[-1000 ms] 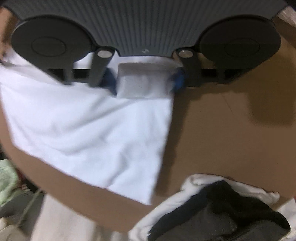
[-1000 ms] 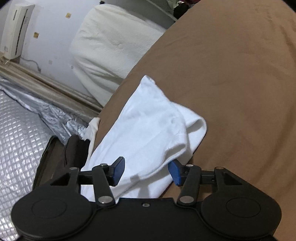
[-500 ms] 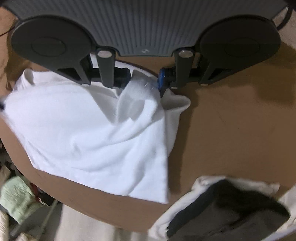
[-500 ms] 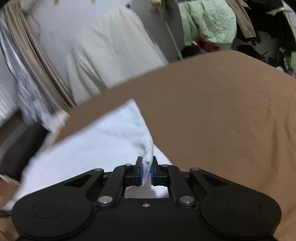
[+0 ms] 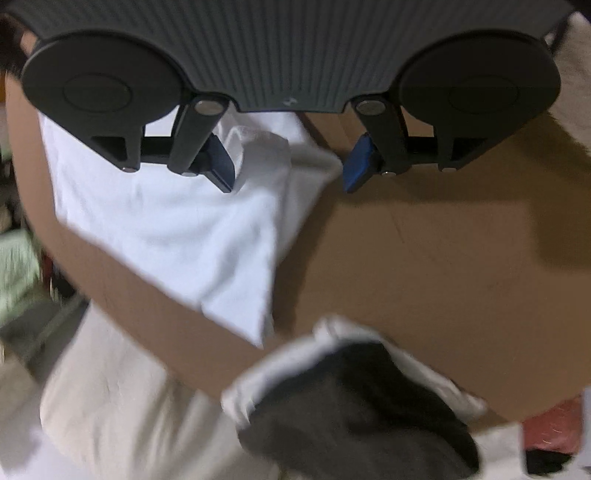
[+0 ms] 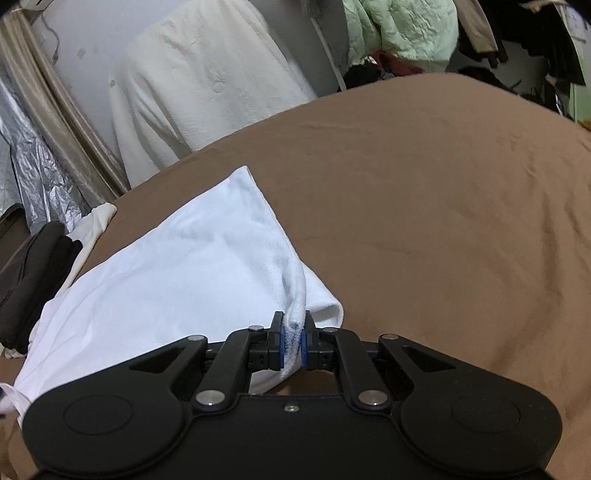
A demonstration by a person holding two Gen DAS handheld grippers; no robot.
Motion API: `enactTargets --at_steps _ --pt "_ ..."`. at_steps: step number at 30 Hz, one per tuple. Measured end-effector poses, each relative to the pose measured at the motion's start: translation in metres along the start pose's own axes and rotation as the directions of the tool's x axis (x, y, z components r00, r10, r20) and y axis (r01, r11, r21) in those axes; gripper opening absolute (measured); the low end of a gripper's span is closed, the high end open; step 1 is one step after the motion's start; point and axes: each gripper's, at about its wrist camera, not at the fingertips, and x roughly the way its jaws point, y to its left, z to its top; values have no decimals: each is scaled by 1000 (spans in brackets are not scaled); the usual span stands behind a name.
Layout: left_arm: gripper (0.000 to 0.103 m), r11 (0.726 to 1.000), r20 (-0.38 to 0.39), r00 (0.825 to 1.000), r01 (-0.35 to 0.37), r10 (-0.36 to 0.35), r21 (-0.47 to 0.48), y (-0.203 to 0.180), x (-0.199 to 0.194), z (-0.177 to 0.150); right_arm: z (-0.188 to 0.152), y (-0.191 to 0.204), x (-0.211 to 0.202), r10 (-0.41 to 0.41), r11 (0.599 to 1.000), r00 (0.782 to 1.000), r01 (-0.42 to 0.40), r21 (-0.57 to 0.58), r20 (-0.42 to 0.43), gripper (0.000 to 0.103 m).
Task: Fold clothes
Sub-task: 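Lay the folded shirt down and open both grippers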
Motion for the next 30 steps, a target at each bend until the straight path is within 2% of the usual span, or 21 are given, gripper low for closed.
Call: enactTargets --at_steps 3,4,6,7,8,9,10,13,15,16,18,20,23,27,30 --pt "73 989 2 999 -45 45 142 -13 -1 0 0 4 -4 -3 1000 1000 3 -30 8 10" --pt "73 977 -70 995 -48 64 206 -19 9 -2 0 4 -4 -6 999 1000 6 -33 7 10" --pt "73 969 -180 982 -9 55 246 -24 27 -12 0 7 -4 -25 998 1000 26 -51 4 10" --pt "70 966 -182 982 -5 54 257 -26 32 -15 0 10 -4 -33 997 999 34 -66 5 10" --pt "54 963 -183 982 -1 53 268 -27 37 -18 -1 13 -3 -41 996 999 41 -82 7 10" --pt "17 959 -178 983 1 52 284 -29 39 -20 -1 17 -3 -48 994 999 49 -99 10 10" --pt "11 950 -151 987 -1 51 313 -33 34 -19 -1 20 -3 -52 992 999 53 -110 13 10" --pt "9 912 -52 997 -25 51 411 -44 10 -14 8 19 -14 -2 997 999 6 -81 45 9" --pt "9 853 43 996 -91 80 515 -54 -14 -13 18 16 -29 44 997 996 -39 -71 73 9" --pt "9 829 48 995 -99 87 551 -57 -20 -14 22 14 -36 56 996 995 -50 -76 82 8" --pt "11 784 -14 994 -77 109 616 -59 -18 -19 24 14 -41 14 993 997 -5 -115 72 8" --pt "11 768 -82 984 -73 161 636 -56 -5 -27 18 12 -34 -36 988 998 41 -149 42 8" --pt "11 762 -113 964 -115 240 637 -51 15 -33 7 3 -18 -35 993 999 34 -116 -10 8" --pt "11 781 -101 972 -107 213 615 -43 1 -26 4 -2 -14 -24 995 1000 23 -95 -9 9" --pt "11 796 -112 970 -108 215 596 -41 5 -25 3 2 -14 -40 987 999 38 -157 -15 10"
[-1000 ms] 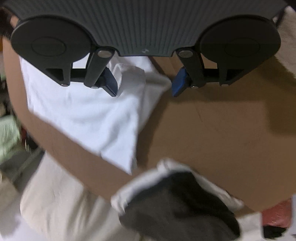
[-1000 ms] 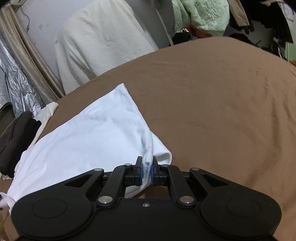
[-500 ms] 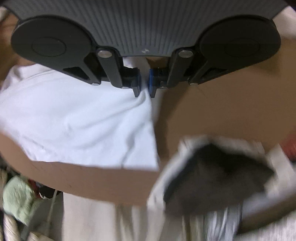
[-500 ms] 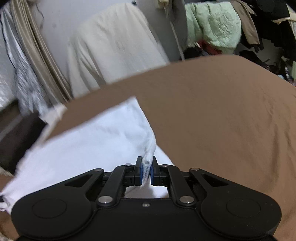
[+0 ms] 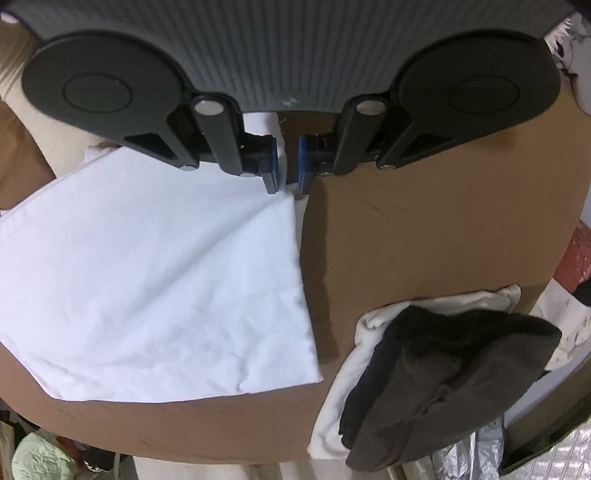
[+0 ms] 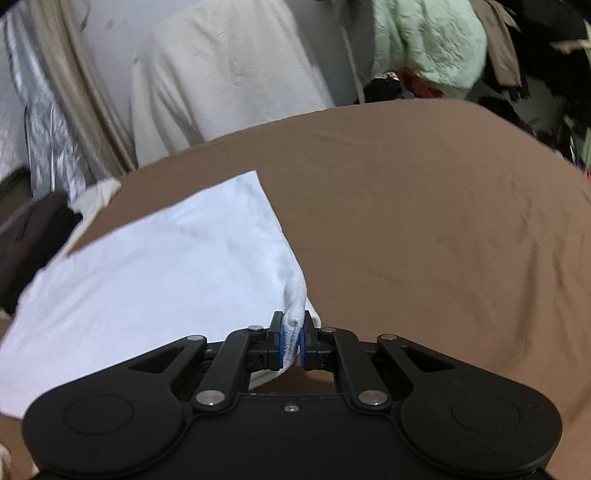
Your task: Fold clothes
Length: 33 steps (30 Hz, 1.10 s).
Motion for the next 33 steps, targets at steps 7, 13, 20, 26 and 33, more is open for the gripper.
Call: enactTargets --at_steps 7,13,20,26,33 --pt "44 996 77 996 41 -34 -81 20 -7 24 0 -12 8 -119 993 992 120 21 -44 29" --pt "45 998 144 990 3 7 -70 36 12 93 63 -4 3 -67 998 997 67 -6 31 44" --pt "45 998 140 989 52 -56 31 36 96 160 173 10 74 289 957 951 -284 62 -113 53" --pt "46 932 97 961 275 -259 -235 73 156 170 212 6 162 194 981 954 -184 65 -226 53" --pt "55 945 122 957 282 -264 -167 72 190 175 196 -19 217 390 871 880 -257 419 -272 53"
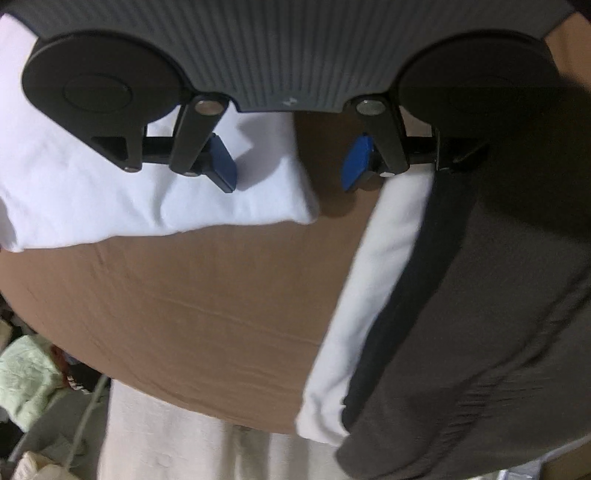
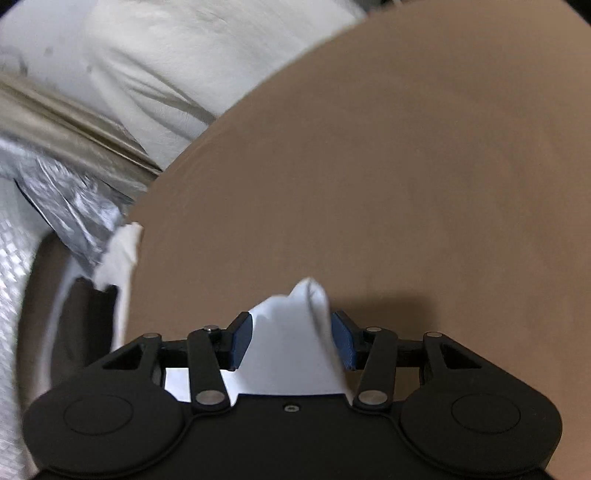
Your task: Fold clothes
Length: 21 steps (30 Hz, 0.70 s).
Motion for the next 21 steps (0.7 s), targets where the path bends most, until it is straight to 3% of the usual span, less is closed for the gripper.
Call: enactTargets --at_steps 1,2,3,6,9,10,11,14,16,21 --pt "43 999 9 999 33 -33 -14 0 2 1 -1 -2 4 19 1000 1000 -18 25 -18 53" --pt "17 998 11 999 48 -48 -27 0 3 2 -1 -4 9 38 998 999 -36 49 -36 54" --pt "14 998 9 999 43 -43 -37 -1 5 4 -1 -6 14 58 996 997 -54 75 -50 55" --pt "14 1000 29 999 12 -12 -21 -4 10 4 -1 -13 28 125 980 991 -115 163 -51 56" --pt "10 998 59 998 -30 27 62 -12 19 1 0 -19 43 125 974 992 -119 191 -20 54" --pt "9 995 73 997 -46 40 86 -16 19 -1 -1 -20 47 118 975 993 -114 190 -5 36" --pt "8 992 92 994 -64 54 106 -19 16 -2 -2 -18 45 100 981 995 -102 163 19 9" --pt "7 982 151 985 -108 85 154 -29 0 -1 -9 -8 22 122 989 982 -133 69 143 8" --pt "6 976 186 978 -130 98 173 -34 -9 3 -8 -9 8 154 982 966 -173 74 209 7" --pt "6 978 195 976 -128 95 164 -37 -7 23 -8 2 -4 143 988 954 -153 15 264 6"
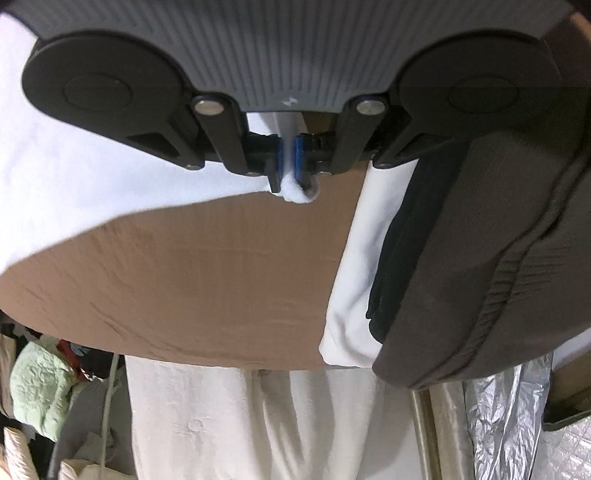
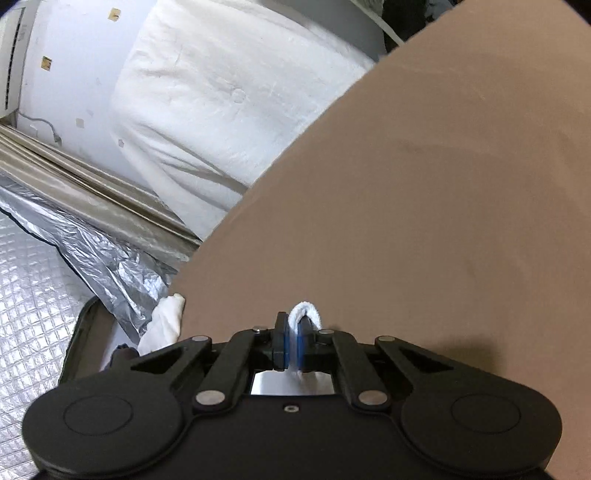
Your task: Fold clothes
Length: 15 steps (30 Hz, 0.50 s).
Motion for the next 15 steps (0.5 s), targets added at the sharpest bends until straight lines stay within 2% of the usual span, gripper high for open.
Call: enactTargets --at_steps 4,6,10,13,15 --pt "6 998 16 999 -45 45 32 -8 21 8 13 4 -7 16 1000 998 -15 -14 63 6" --pt "6 997 15 998 -64 63 42 -12 37 12 27 2 -3 -10 999 998 12 -38 54 6" --pt "6 996 -7 996 -93 93 18 -19 64 21 46 10 34 -135 984 991 136 -113 16 6" --pt "8 994 -36 994 -101 102 28 -17 70 24 53 12 43 -155 977 988 156 -144 18 5" --pt "11 994 -74 993 -92 96 52 -13 71 25 60 6 52 -185 973 982 179 -144 -33 5"
